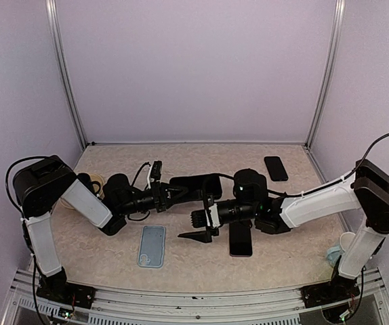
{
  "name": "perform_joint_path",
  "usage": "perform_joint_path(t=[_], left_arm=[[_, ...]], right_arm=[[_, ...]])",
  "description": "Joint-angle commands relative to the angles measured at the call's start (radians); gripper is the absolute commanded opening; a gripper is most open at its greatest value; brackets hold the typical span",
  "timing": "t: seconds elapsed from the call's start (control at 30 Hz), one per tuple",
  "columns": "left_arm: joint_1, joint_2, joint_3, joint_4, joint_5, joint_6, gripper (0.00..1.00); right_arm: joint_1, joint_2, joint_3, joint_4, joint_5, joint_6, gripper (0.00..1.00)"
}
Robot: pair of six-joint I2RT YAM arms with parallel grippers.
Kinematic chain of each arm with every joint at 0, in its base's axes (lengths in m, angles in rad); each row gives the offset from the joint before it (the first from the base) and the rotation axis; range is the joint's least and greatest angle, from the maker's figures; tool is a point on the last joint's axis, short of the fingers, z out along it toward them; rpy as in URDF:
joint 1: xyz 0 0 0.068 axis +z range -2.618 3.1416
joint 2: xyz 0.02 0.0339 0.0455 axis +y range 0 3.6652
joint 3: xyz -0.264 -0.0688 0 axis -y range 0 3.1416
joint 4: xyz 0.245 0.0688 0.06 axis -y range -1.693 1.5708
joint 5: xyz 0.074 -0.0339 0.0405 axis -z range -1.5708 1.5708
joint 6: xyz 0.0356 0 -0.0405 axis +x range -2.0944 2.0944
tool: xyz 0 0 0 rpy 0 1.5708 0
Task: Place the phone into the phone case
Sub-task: Adjust the phone with the phone case.
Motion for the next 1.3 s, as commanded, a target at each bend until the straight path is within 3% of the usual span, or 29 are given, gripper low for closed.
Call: perform_joint_path(t=[0.0, 0.17, 0.37, 0.53, 0.63, 0.9, 1.27], left_arm=[[-0.002, -0.023, 0.029, 0.059, -0.023, 0.009, 0.00], [0.009, -0.022, 0.024, 0.067, -0.018, -0.007, 0.00], [0.021, -0.027, 0.023, 0.080, 0.017, -0.036, 0.00], [0.024, -0.054, 0.026, 0.058, 0.037, -0.028, 0.00], [0.024, -0.071, 0.025, 0.044, 0.047, -0.012, 0.00], [0.024, -0.134, 0.002, -0.003, 0.069, 0.069, 0.00], [0.031, -0.167, 0.003, -0.028, 0.138, 0.193, 0.00]], right_arm=[[-0.005, -0.061, 0.011, 0.068, -0.074, 0.024, 0.85], [-0.011, -0.134, 0.015, -0.009, 0.024, 0.019, 0.86], [-0.036, -0.229, 0.034, -0.198, 0.320, 0.013, 0.87], [-0.082, -0.296, 0.002, -0.250, 0.406, 0.006, 0.88], [-0.127, -0.311, 0.019, -0.293, 0.421, 0.095, 0.89], [-0.246, -0.277, 0.120, -0.446, 0.309, 0.470, 0.88], [-0.447, -0.231, 0.184, -0.505, -0.140, 0.891, 0.86]])
